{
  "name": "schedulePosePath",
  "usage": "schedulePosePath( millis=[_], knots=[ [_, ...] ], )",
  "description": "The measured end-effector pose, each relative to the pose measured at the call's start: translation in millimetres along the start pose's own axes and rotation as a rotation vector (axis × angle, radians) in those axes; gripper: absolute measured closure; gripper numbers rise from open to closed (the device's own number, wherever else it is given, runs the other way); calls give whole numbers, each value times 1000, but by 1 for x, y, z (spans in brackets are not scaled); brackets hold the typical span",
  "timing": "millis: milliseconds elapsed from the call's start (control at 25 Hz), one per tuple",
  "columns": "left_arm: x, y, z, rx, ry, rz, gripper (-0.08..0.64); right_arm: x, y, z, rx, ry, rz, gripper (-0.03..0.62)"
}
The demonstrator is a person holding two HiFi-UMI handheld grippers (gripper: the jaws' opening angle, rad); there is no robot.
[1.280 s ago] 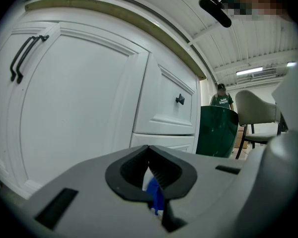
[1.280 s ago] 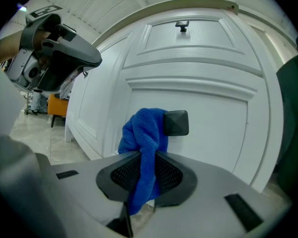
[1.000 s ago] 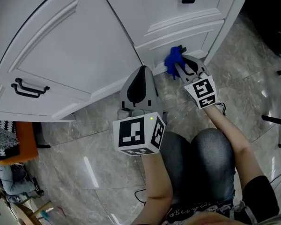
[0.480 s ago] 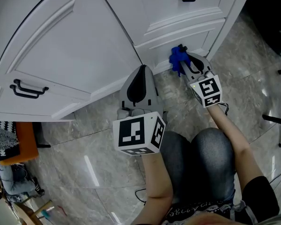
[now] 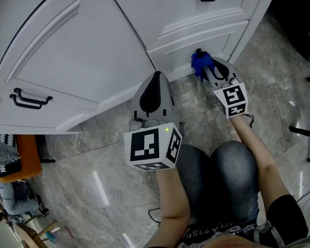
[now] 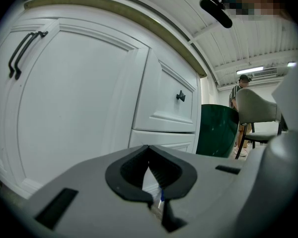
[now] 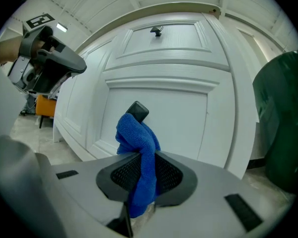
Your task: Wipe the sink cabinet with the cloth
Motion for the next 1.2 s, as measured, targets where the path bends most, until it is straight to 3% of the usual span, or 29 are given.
schedulePosePath(
  millis=[400,1200],
  knots=[
    [-4,-1,-4,-8,-8,6,555,7,-10,-26,-130,-65,-1,512],
    [-9,-3,-9,-19,-11,18,555,15,-18,-52,-75,-145,12,512]
  ],
)
Point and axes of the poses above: the fingertips, and each gripper's own axes: x backward along the fingers, z to its left, y out of its top, the point moved 7 cm from there along x, backward along the fingers, and after that the axes turned 5 degrees about z, right-handed, at the moved point
